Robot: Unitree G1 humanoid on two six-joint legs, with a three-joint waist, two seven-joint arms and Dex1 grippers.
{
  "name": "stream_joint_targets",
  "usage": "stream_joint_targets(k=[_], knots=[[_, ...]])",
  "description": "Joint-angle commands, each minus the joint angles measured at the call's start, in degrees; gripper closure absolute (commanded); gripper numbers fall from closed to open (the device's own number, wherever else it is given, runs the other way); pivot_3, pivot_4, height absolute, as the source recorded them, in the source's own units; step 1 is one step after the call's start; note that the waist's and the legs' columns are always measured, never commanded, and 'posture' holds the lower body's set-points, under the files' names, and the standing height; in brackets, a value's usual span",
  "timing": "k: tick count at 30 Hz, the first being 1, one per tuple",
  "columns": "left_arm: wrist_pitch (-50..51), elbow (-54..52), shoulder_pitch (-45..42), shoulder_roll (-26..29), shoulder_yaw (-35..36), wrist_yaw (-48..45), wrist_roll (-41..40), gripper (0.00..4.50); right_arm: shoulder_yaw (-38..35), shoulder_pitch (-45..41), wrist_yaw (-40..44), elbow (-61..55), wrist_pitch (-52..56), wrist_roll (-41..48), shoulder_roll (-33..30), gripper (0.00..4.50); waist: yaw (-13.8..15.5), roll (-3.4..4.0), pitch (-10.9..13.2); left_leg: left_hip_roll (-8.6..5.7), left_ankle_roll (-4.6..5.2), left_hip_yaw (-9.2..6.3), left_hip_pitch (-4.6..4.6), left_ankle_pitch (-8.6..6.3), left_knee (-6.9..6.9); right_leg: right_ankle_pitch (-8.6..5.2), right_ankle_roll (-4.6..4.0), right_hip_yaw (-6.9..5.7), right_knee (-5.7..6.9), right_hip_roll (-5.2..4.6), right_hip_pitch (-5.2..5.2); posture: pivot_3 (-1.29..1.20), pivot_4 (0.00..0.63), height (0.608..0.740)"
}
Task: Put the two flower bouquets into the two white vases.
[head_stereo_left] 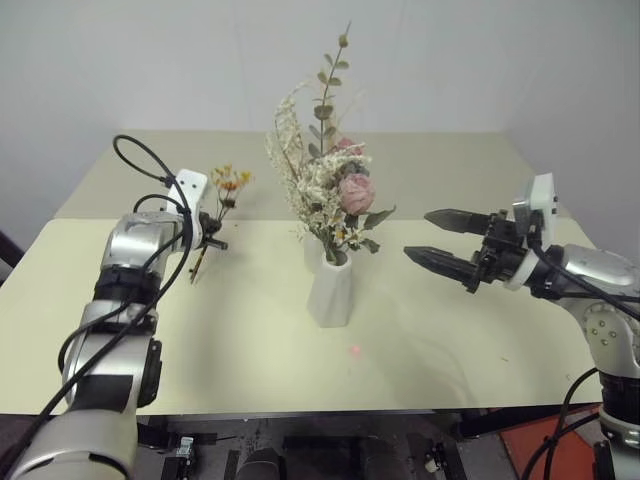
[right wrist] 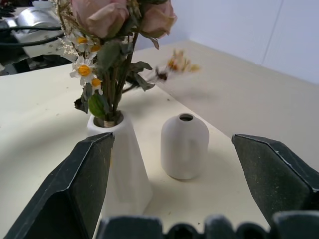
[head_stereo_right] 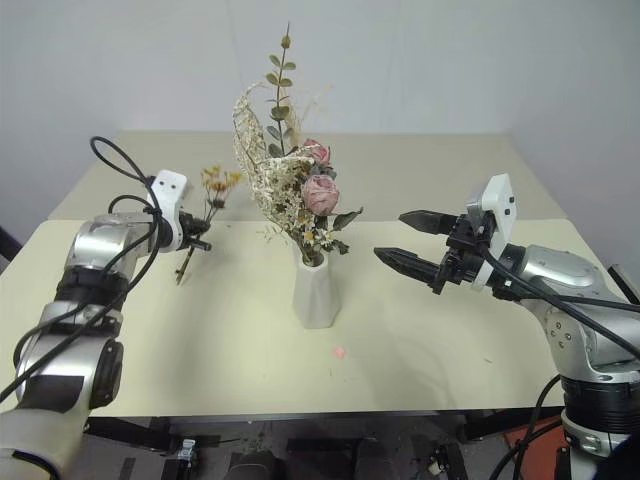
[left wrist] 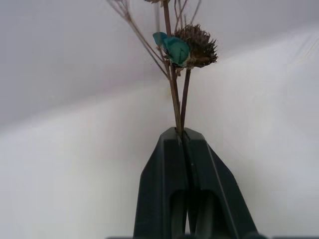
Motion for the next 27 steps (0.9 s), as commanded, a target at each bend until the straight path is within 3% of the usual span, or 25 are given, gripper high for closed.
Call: stream_joint_targets(k=[1,16,27], knots=[[-10.93,-4.11,-0.26,-1.97,5.24,-3.99,-5.38,4.43,-2.19,-2.16,1.55,2.05,2.49,2.43,-1.85,0.00,0.24,-0.01,0.01,-0.01,0.00,0.00,0.00,0.00,0.01,0.00,0.00,0.00,0.00,-0.01,0.01,0.00,0.150,0.740],[-23.47,11.40,-14.48,-14.14,11.23,-26.08,-19.21,4.43,-3.74,-2.49,3.71,5.94,3.24,1.12,-6.38,0.00,-0.07,-0.02,0.01,-0.04,0.04,0.01,-0.08,-0.02,0.04,0.01,0.02,-0.03,-0.12,0.00,0.06,0.00,0.150,0.740],[-23.60,15.30,-15.41,-16.09,11.33,-32.09,-20.24,4.43,-7.09,1.58,0.89,1.74,4.54,2.60,-6.31,0.00,-0.24,-0.03,0.02,-0.02,0.05,0.00,-0.06,-0.02,0.04,0.01,0.04,0.00,-0.11,0.04,0.05,0.00,0.150,0.740]])
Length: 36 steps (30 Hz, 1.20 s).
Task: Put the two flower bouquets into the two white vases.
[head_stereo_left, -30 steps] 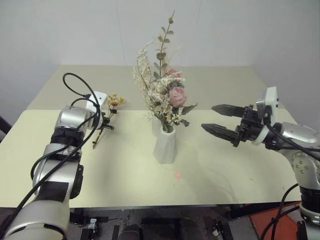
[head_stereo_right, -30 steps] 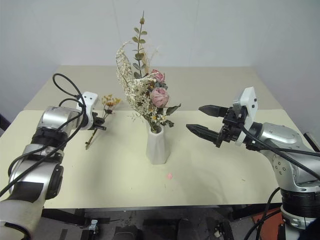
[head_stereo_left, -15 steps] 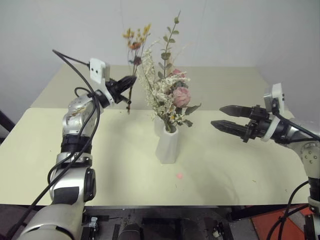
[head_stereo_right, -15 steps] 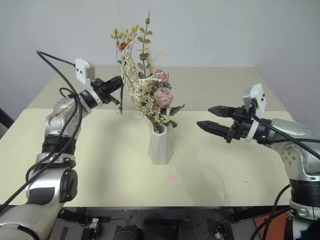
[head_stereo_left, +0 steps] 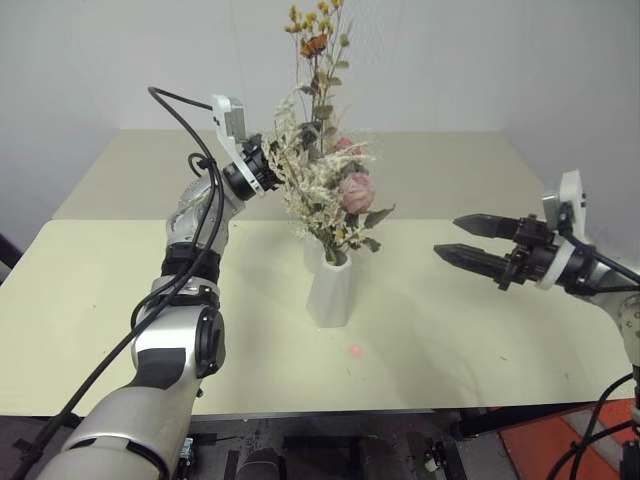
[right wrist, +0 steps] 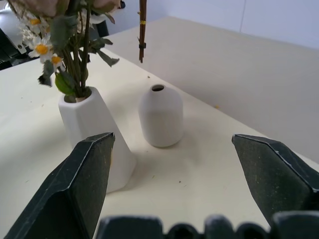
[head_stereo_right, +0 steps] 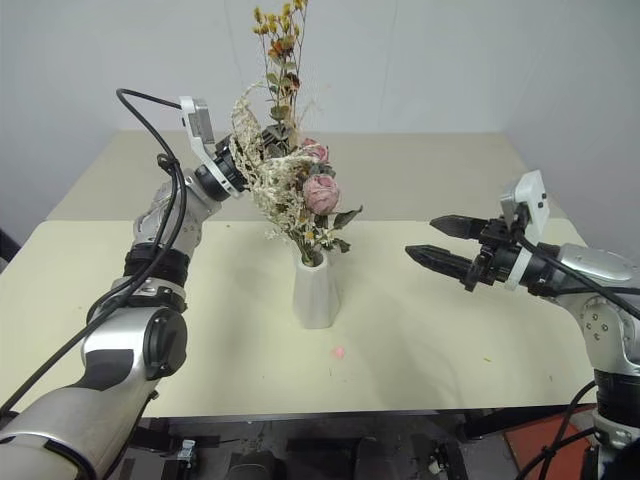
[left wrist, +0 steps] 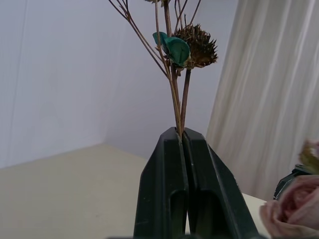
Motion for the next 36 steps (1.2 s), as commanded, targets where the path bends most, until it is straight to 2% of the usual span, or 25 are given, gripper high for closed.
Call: stream_joint_targets(k=[1,16,36], knots=[[-1.42,0.25,-1.16,-0.17,0.59,-0.94,-0.36,4.43,-3.16,0.02,-1.03,-2.61,0.36,1.38,-0.45,0.00,0.06,0.00,0.00,0.00,0.00,0.00,0.00,0.00,0.00,0.00,0.00,0.00,0.00,0.00,0.00,0.00,0.150,0.740],[-8.54,8.18,-2.84,-4.59,-0.86,0.39,3.73,4.43,-4.83,2.23,-4.15,-5.37,0.36,2.73,0.35,0.00,0.23,-0.01,0.00,-0.01,0.01,0.00,-0.09,0.00,-0.01,0.07,0.09,0.00,-0.54,-0.01,0.01,0.00,0.150,0.740],[-10.05,10.22,-4.30,-5.00,-0.13,-0.76,4.80,4.43,-5.51,3.28,-6.50,-6.81,0.93,4.34,0.59,0.00,0.27,-0.01,0.00,-0.01,0.01,0.00,-0.09,0.00,-0.01,0.08,0.11,0.00,-0.54,-0.01,0.02,0.00,0.150,0.740]])
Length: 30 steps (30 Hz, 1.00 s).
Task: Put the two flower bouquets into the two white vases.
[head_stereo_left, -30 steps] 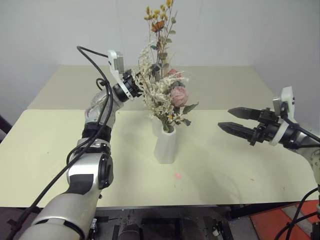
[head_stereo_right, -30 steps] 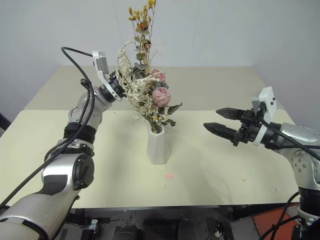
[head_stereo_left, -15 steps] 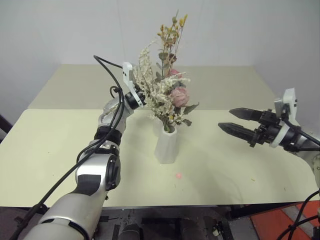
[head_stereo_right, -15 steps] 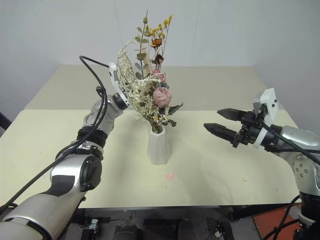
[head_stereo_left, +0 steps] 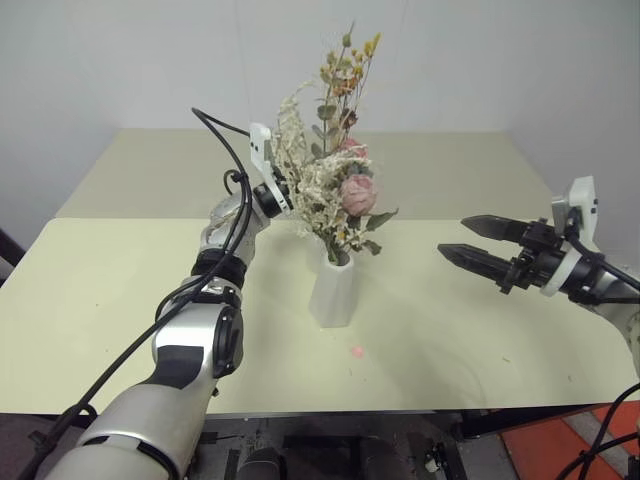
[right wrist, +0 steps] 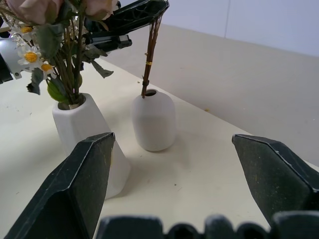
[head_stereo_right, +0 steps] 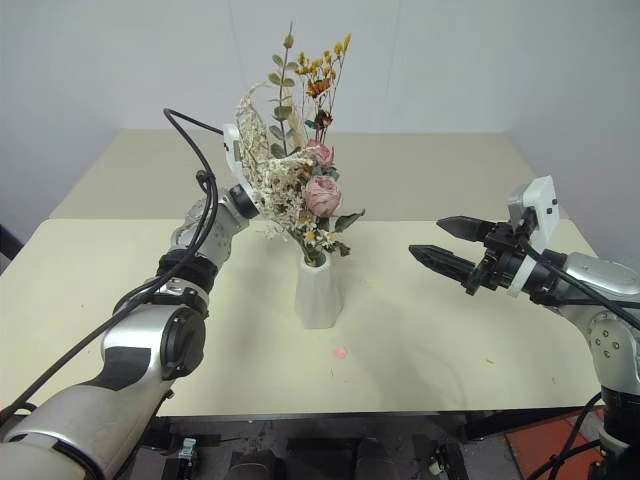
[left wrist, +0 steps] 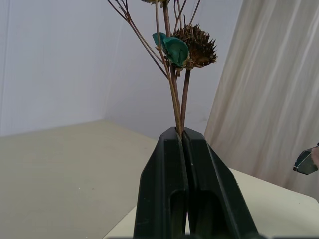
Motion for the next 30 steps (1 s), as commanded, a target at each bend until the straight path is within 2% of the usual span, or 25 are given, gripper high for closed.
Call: stream_joint_targets(k=[1,16,30], knots=[[-1.01,-1.66,-2.34,0.23,0.82,-1.94,-0.92,4.43,-2.38,-0.33,-0.31,-1.60,-0.12,1.41,0.13,0.00,0.02,0.00,0.00,0.00,0.00,0.00,0.00,0.00,0.00,0.00,0.00,0.00,0.00,0.00,0.00,0.00,0.150,0.740],[-3.61,1.63,-4.73,0.27,1.51,-0.44,0.24,4.43,-2.65,0.47,-1.78,-2.45,-0.25,1.65,0.92,0.00,-0.01,0.00,0.00,0.00,0.00,0.00,-0.01,0.00,0.00,0.00,0.01,0.00,-0.01,0.00,0.00,0.00,0.150,0.740],[-5.58,4.51,-3.40,-0.43,0.77,1.52,3.14,4.43,-3.82,1.95,-2.98,-3.69,-0.05,2.38,0.85,0.00,0.01,0.00,0.00,0.00,0.00,0.00,-0.01,0.00,0.00,0.01,0.01,0.00,-0.01,0.00,0.00,0.00,0.150,0.740]])
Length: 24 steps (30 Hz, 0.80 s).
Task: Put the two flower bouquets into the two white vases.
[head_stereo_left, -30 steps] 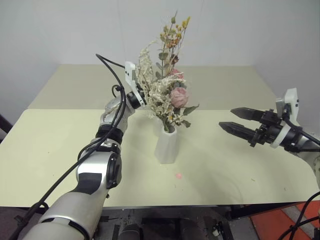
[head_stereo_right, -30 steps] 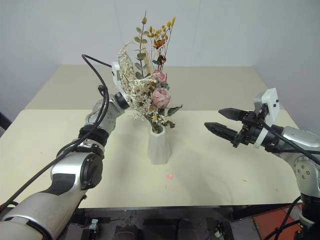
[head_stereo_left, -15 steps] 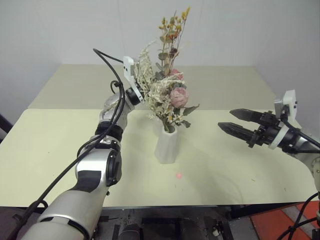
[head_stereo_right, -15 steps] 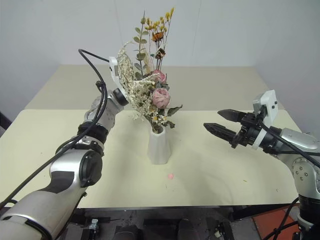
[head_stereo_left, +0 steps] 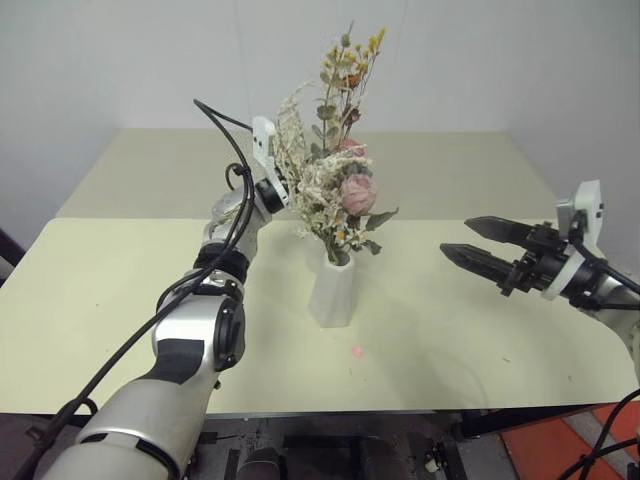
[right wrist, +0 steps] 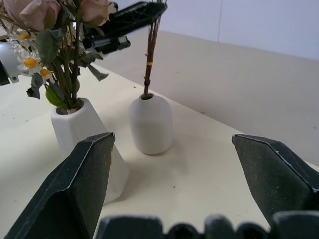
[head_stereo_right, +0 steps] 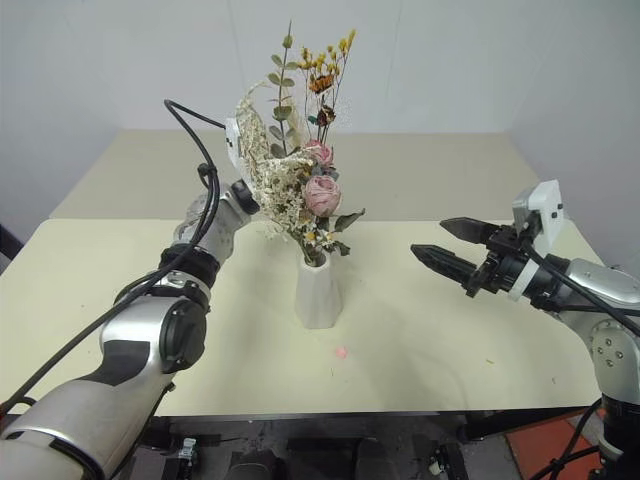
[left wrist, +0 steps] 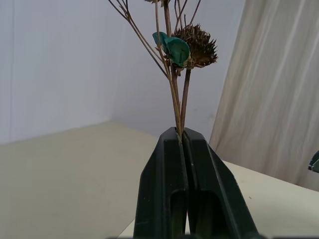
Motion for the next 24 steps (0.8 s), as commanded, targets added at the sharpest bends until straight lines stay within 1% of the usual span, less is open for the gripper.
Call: stream_joint_targets(k=[1,24], knots=[[-1.41,-0.33,-0.61,-0.20,0.14,0.18,0.41,4.43,-2.06,-0.14,-0.49,-1.76,-0.15,0.90,-0.18,0.00,0.01,0.00,0.00,0.00,0.00,0.00,0.00,0.00,0.00,0.00,0.00,0.00,-0.01,0.00,0.00,0.00,0.150,0.740],[-1.30,-1.62,1.33,-1.24,0.13,-0.56,1.24,4.43,-1.02,-0.88,-0.56,-0.71,-0.58,0.09,0.27,0.00,0.00,0.00,0.00,0.00,0.00,0.00,0.02,0.00,0.00,0.00,0.00,0.00,0.00,0.00,0.03,0.00,0.150,0.740]])
